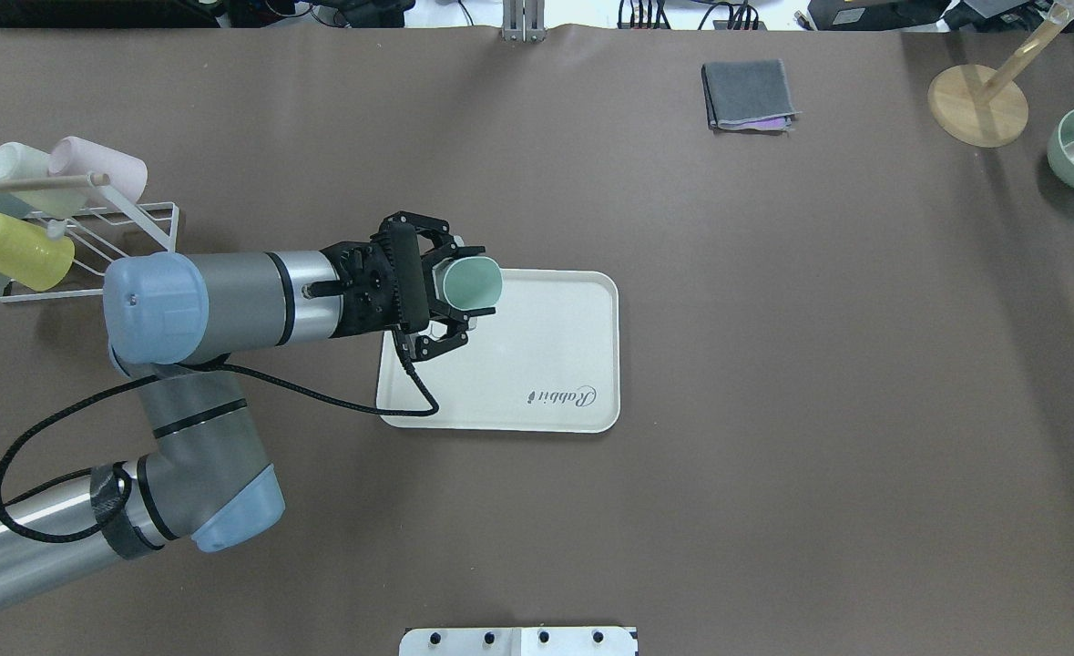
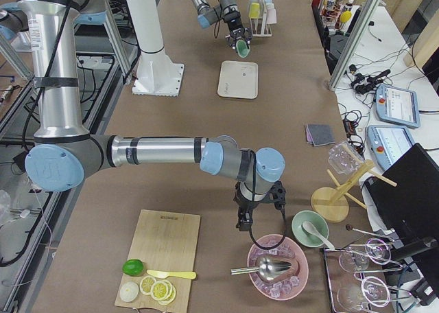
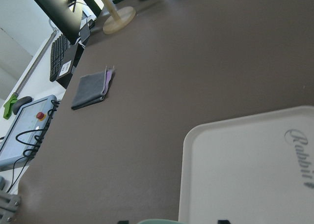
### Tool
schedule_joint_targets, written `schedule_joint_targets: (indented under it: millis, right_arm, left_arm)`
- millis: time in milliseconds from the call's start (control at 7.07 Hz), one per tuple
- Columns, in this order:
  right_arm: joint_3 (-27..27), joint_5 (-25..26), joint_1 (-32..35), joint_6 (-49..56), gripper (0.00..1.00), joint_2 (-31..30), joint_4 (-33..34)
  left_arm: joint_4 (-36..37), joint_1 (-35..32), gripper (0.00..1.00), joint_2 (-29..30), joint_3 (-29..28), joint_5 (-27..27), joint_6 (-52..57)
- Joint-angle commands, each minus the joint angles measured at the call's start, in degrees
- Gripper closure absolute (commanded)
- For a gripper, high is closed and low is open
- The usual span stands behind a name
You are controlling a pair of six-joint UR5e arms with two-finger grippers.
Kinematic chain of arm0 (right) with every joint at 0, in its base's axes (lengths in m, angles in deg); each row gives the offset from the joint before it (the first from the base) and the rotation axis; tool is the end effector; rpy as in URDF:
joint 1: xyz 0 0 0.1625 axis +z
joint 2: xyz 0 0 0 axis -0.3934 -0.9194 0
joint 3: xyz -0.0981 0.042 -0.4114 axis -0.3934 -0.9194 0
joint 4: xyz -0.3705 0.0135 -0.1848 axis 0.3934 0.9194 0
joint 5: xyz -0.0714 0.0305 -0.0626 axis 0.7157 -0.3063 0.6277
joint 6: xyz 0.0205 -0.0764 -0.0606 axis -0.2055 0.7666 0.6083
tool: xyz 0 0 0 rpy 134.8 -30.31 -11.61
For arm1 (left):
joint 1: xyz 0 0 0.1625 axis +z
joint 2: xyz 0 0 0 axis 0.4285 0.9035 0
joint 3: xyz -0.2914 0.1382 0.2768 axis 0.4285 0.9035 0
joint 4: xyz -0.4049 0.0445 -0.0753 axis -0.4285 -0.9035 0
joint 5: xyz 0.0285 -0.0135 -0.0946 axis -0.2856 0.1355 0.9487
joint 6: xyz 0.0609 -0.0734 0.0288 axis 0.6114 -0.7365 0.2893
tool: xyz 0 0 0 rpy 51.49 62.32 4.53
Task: Pick up and place green cup on tray
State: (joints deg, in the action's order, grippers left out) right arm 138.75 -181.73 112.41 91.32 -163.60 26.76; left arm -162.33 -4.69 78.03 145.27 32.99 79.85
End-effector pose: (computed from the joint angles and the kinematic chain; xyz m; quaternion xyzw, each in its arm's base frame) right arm 0.0625 -0.4867 0.6610 -0.0636 -0.3524 -0.0828 0.9300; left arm 0.4784 -0.4126 0.2150 0.6373 0.3947 0.4024 0.5256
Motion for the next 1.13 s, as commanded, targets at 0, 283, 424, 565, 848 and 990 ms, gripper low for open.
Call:
schedule_joint_targets:
  millis: [0, 283, 424, 565, 848, 990]
  right_arm:
    - [0.26, 0.00, 0.06, 0.04, 0.00, 0.16, 0.09]
    - [0.79, -0.27, 0.06, 0.04, 0.00, -0.28, 0.26]
    - [0.79, -0.27, 0.06, 0.04, 0.00, -0.46, 0.18]
    - [0.87, -0.27, 0.06, 0.04, 0.00, -0.37, 0.17]
    - [0.79, 0.17, 0.06, 0.04, 0.00, -0.46, 0.00]
    - [0.53, 0.17, 0.06, 0.04, 0.00, -0.55, 0.00]
  left_arm:
    - [-10.57, 1.32, 0.44, 4.80, -8.62, 2.29, -8.96]
    - [-22.68, 1.59, 0.44, 7.98, -17.50, 3.27, -16.71]
    - [-27.71, 1.41, 0.44, 7.99, -19.72, 3.28, -20.64]
    - [-35.24, 1.24, 0.44, 8.08, -23.83, 3.19, -22.94]
    - [-43.82, 1.23, 0.44, 8.17, -29.13, 2.15, -27.17]
    - [-44.97, 1.41, 0.44, 8.86, -31.50, 0.05, -27.27]
